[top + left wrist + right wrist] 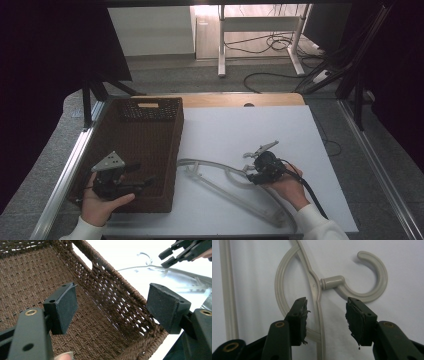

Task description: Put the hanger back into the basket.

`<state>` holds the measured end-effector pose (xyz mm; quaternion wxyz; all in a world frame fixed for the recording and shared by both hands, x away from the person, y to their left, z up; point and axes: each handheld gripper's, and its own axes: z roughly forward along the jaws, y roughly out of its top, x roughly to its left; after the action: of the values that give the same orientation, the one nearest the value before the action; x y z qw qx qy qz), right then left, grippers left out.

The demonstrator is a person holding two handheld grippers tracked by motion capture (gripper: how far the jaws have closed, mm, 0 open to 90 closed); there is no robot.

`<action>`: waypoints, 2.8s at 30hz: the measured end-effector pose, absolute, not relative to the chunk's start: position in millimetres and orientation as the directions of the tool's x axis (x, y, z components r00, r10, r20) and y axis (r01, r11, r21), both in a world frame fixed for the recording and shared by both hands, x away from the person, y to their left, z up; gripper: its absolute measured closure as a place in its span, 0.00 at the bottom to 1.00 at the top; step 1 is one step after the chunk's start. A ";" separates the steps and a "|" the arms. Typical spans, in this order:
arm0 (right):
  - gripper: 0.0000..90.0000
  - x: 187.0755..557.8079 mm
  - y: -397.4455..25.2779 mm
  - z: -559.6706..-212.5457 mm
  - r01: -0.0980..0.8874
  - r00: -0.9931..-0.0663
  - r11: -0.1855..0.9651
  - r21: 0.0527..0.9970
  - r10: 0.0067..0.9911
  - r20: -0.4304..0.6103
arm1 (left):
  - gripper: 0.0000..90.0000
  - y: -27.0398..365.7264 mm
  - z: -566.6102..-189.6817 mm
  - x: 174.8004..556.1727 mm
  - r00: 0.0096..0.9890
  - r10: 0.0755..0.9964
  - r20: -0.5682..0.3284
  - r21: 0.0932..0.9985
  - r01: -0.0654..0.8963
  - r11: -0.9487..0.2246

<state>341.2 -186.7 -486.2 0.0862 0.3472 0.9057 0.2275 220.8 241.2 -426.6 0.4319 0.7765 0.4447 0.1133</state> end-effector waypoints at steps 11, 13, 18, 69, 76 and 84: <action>0.72 343.2 -177.9 -499.2 0.577 -0.765 0.705 0.412 0.644 -0.030 | 0.27 241.3 -427.5 220.6 0.580 0.789 -0.202 0.776 0.586 -0.232; 0.76 342.9 -176.7 -500.6 0.573 -0.768 0.712 0.406 0.639 -0.036 | 0.27 241.5 -427.5 220.6 0.580 0.789 -0.202 0.776 0.586 -0.232; 0.90 340.5 -172.4 -500.4 0.556 -0.784 0.729 0.400 0.620 -0.041 | 0.27 241.1 -428.2 220.9 0.579 0.790 -0.202 0.775 0.588 -0.233; 0.93 316.8 -221.1 -402.9 0.258 -0.756 0.691 0.676 0.580 -0.305 | 0.28 245.1 -428.0 219.4 0.571 0.799 -0.188 0.791 0.571 -0.221; 0.92 309.8 -217.4 -393.5 0.202 -0.778 0.690 0.695 0.544 -0.315 | 0.28 246.3 -427.5 219.6 0.568 0.800 -0.191 0.792 0.570 -0.216; 0.92 302.1 -212.3 -384.6 0.165 -0.782 0.684 0.711 0.530 -0.328 | 0.28 247.5 -426.8 219.2 0.566 0.801 -0.194 0.795 0.570 -0.210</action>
<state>302.1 -212.3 -384.6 0.2644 0.1976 0.8786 0.3452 219.2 247.5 -426.8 0.4420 0.7666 0.4470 0.1310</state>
